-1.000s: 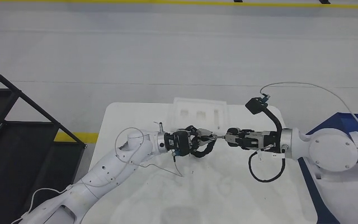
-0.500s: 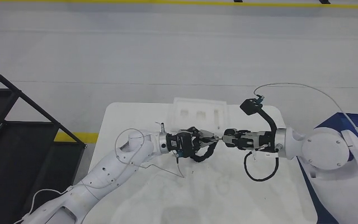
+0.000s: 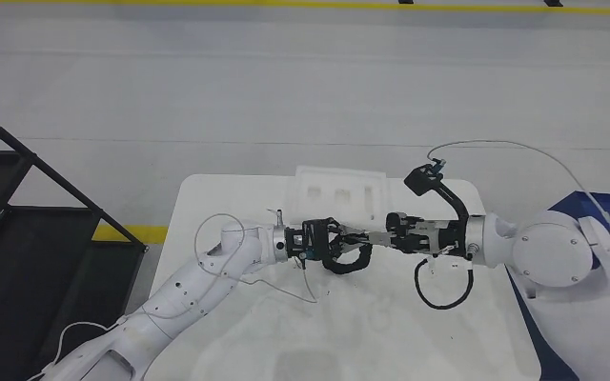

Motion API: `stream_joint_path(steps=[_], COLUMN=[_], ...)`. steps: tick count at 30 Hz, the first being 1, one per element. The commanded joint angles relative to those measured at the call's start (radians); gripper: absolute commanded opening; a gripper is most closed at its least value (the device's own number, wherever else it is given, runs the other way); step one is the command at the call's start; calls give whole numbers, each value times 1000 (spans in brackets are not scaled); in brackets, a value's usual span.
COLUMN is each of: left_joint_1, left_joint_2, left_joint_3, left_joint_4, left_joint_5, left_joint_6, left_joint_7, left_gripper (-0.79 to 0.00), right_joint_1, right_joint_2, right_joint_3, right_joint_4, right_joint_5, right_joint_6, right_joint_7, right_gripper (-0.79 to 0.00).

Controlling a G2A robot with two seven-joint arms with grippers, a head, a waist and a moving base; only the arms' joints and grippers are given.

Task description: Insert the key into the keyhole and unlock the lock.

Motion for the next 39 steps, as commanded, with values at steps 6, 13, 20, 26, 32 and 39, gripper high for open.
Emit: stream_joint_path(steps=[6,13,20,26,32,39], left_joint_1=[2,-9,-25,-45,-58,-42], left_joint_2=[-6,-6,-4,0,7,6], left_joint_3=[-14,-41,-68,-58,-60,-69], left_joint_4=[32,44,79,74,69,60], left_joint_5=[-120,-245,-454,-632,-740,-761], left_joint_6=[-110,-263,-414,-415,-414,-411], left_joint_7=[0,-76,-261,-392,-472,-520], left_gripper=[-785,-785,-785,-785,-785,-785], right_joint_1=[35,48,57,55,55,63], right_joint_2=[8,25,44,48,48,59], right_joint_3=[6,29,1,1,1,-51], right_joint_4=[9,29,32,36,36,6], right_joint_5=[-34,-67,-83,-80,-80,-224], right_joint_6=[-294,-521,-617,-628,-628,-715], right_joint_7=[22,96,35,23,23,-63], right_gripper=[0,0,0,0,0,0])
